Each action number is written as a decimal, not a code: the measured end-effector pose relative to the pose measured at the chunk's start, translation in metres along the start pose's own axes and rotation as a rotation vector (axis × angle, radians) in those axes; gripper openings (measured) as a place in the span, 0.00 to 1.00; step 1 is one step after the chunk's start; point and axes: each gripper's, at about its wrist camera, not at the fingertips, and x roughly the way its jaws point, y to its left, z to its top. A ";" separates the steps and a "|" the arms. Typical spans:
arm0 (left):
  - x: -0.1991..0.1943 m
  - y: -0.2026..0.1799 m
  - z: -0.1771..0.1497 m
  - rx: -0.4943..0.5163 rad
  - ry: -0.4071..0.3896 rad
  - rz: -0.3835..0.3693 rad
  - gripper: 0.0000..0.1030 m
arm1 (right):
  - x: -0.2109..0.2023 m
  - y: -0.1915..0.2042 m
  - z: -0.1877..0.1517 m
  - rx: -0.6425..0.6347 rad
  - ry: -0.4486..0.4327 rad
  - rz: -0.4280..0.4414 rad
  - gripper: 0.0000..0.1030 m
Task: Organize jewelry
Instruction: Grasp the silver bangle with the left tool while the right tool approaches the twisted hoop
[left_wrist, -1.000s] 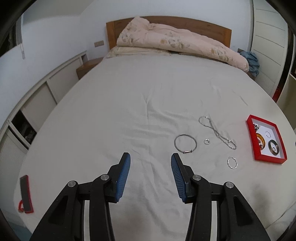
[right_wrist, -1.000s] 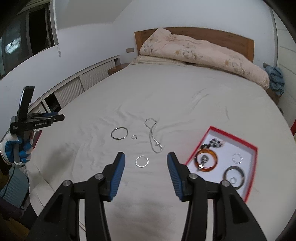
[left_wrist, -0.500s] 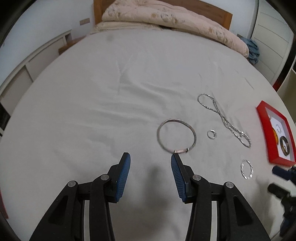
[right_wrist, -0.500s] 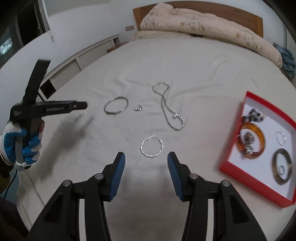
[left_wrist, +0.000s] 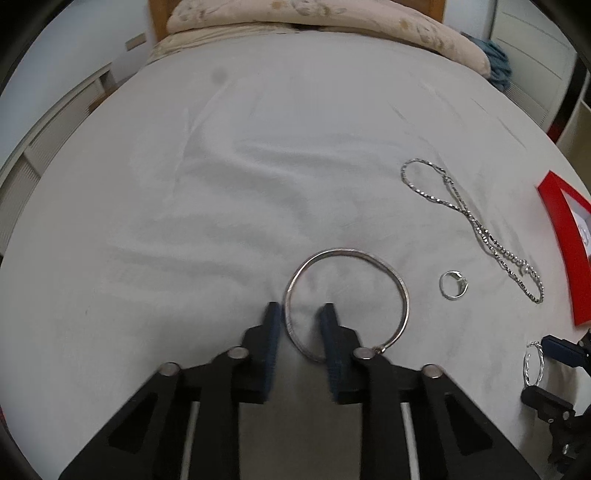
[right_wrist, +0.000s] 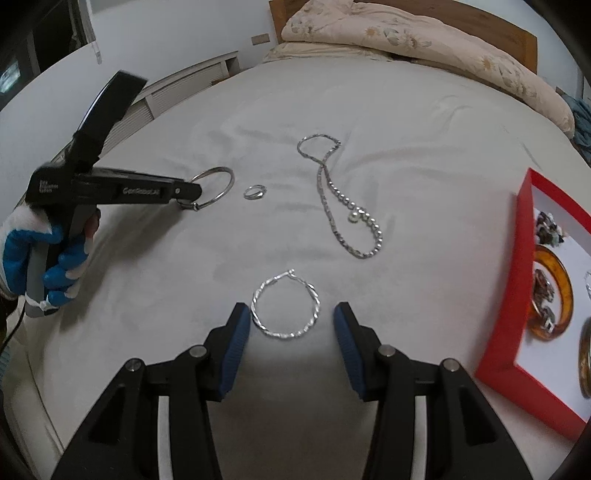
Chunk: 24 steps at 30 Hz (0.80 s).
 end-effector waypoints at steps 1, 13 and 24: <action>0.000 -0.002 0.001 0.008 -0.001 -0.001 0.09 | 0.001 0.001 0.001 -0.006 -0.003 -0.004 0.44; -0.021 -0.008 -0.011 -0.018 -0.058 0.029 0.04 | -0.002 0.007 -0.001 -0.017 -0.026 -0.021 0.36; -0.079 -0.018 -0.023 0.004 -0.086 0.054 0.03 | -0.057 0.006 -0.006 0.016 -0.098 -0.007 0.36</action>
